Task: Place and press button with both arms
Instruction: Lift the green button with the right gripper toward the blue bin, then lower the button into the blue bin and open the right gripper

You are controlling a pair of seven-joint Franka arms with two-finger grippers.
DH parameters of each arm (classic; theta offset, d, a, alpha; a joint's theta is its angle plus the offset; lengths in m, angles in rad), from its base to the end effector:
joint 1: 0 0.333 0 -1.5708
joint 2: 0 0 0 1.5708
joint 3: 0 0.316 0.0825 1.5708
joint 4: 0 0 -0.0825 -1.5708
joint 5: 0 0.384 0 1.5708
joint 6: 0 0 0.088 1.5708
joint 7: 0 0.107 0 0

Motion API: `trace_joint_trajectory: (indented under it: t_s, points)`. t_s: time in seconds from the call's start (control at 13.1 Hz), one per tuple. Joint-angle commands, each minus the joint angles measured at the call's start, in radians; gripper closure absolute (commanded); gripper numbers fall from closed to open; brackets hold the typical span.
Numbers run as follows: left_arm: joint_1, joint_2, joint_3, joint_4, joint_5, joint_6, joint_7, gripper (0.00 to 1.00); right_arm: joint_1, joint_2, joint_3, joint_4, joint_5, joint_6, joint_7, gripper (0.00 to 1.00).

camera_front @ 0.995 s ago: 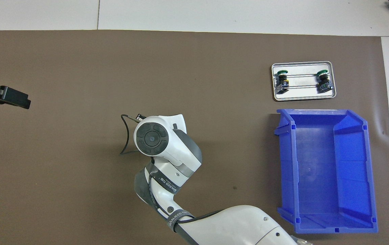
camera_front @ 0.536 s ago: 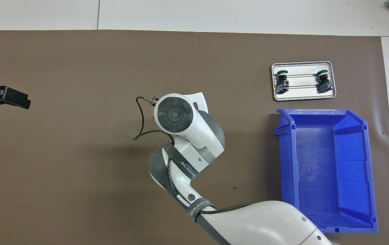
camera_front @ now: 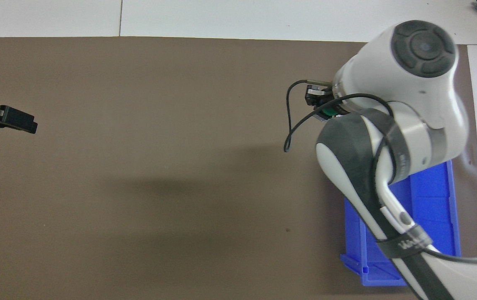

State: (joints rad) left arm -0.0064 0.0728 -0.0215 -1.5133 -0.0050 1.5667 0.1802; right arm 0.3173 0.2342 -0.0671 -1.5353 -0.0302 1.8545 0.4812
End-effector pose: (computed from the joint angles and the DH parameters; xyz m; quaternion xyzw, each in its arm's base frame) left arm 0.5762 -0.0161 0.6101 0.9945 -0.1038 -0.0094 0.0040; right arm 0.6225 0.1610 0.5275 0.9927 -0.1103 0.0479 0.0056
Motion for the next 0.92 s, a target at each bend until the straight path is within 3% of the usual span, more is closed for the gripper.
trace_joint_trajectory:
  t_s: [0.0, 0.23, 0.46, 0.84]
  points:
    - [0.002, -0.031, 0.0, -0.035, 0.016, 0.006, 0.005, 0.0, -0.151, -0.146, 0.015, -0.181, 0.018, -0.026, -0.272, 1.0]
    - [0.002, -0.031, 0.0, -0.036, 0.016, 0.006, 0.005, 0.0, -0.302, -0.246, 0.015, -0.412, 0.093, 0.099, -0.537, 1.0]
    - [0.002, -0.031, 0.0, -0.035, 0.016, 0.006, 0.005, 0.0, -0.314, -0.318, 0.012, -0.659, 0.093, 0.306, -0.572, 1.0]
    - [0.002, -0.031, 0.0, -0.036, 0.016, 0.006, 0.005, 0.0, -0.328, -0.296, 0.01, -0.819, 0.093, 0.512, -0.578, 1.0]
